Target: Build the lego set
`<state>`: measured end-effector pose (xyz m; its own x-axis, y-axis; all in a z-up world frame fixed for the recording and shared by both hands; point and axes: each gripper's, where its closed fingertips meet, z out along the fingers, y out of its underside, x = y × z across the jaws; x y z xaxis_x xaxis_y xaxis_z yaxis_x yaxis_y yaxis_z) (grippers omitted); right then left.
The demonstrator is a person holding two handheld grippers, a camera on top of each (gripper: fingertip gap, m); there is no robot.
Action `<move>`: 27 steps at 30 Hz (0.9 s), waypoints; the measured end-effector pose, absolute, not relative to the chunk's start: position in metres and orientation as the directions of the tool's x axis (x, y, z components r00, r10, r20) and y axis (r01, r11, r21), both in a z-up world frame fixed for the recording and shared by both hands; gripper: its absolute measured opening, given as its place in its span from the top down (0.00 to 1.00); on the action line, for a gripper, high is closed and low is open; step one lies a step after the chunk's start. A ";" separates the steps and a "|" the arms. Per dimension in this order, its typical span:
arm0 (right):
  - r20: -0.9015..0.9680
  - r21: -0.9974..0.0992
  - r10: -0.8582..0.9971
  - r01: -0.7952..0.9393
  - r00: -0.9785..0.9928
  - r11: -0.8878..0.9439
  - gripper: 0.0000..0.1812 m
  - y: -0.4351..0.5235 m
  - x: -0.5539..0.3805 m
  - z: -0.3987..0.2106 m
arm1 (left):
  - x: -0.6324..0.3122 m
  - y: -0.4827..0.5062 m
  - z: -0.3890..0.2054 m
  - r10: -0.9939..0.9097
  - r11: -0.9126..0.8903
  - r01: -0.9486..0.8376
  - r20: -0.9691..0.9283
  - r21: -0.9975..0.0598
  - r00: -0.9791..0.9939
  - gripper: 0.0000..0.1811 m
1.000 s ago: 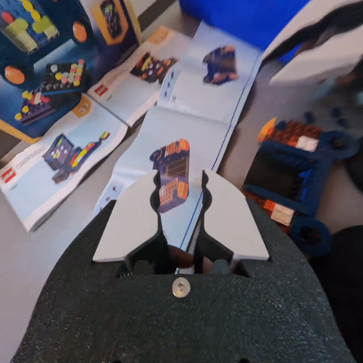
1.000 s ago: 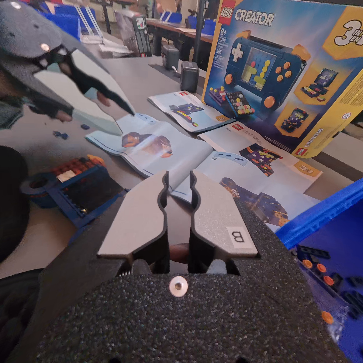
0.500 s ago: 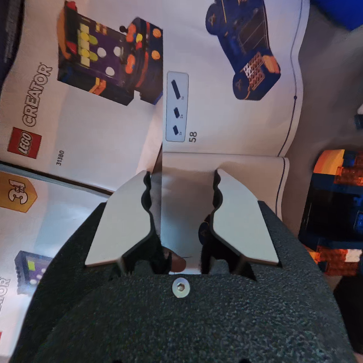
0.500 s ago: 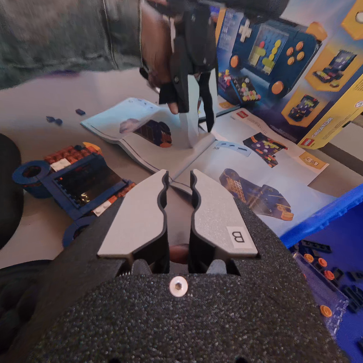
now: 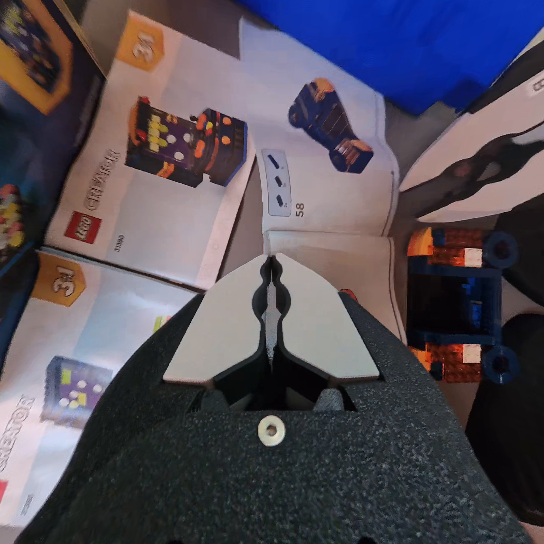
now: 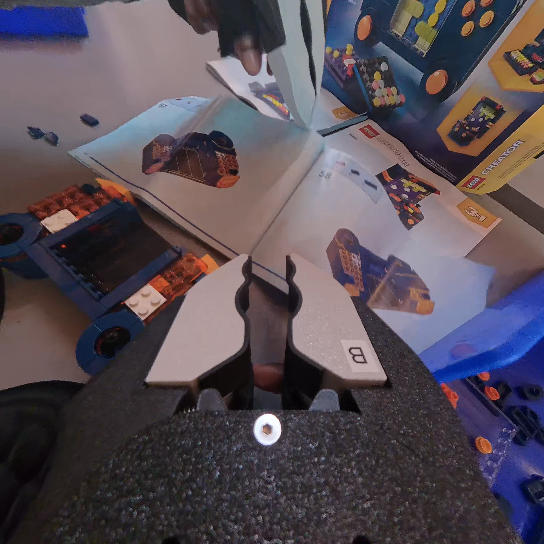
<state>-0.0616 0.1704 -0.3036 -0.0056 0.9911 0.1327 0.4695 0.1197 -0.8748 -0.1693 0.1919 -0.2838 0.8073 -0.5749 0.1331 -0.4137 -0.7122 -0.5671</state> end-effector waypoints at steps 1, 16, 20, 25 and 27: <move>0.108 -0.883 0.994 0.459 -0.004 0.098 0.87 0.169 -0.062 -0.301 | -0.174 0.189 -0.280 -0.574 -0.704 -0.424 0.105 -0.571 0.812 1.00; 0.029 -0.762 0.999 0.647 0.033 0.001 0.85 0.172 -0.062 -0.335 | -0.169 0.171 -0.332 -0.485 -0.865 -0.374 0.368 -0.334 0.793 0.89; 0.026 -0.762 0.999 0.648 0.039 -0.006 0.85 0.173 -0.063 -0.335 | -0.171 0.178 -0.331 -0.453 -0.876 -0.300 0.432 -0.378 0.780 0.99; 0.022 -0.769 0.999 0.640 0.033 -0.004 0.85 0.174 -0.067 -0.335 | -0.158 0.176 -0.273 -0.528 -0.768 -0.132 0.501 -0.627 0.686 1.00; 0.024 -0.772 0.999 0.636 0.029 0.000 0.84 0.174 -0.070 -0.334 | -0.152 0.170 -0.260 -0.562 -0.723 -0.133 0.465 -0.678 0.685 1.00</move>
<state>-0.0702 0.1737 -0.3339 0.0293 0.9993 0.0237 0.6361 -0.0003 -0.7716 -0.1521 0.1699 -0.2598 0.6846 -0.5617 0.4645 -0.1335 -0.7231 -0.6777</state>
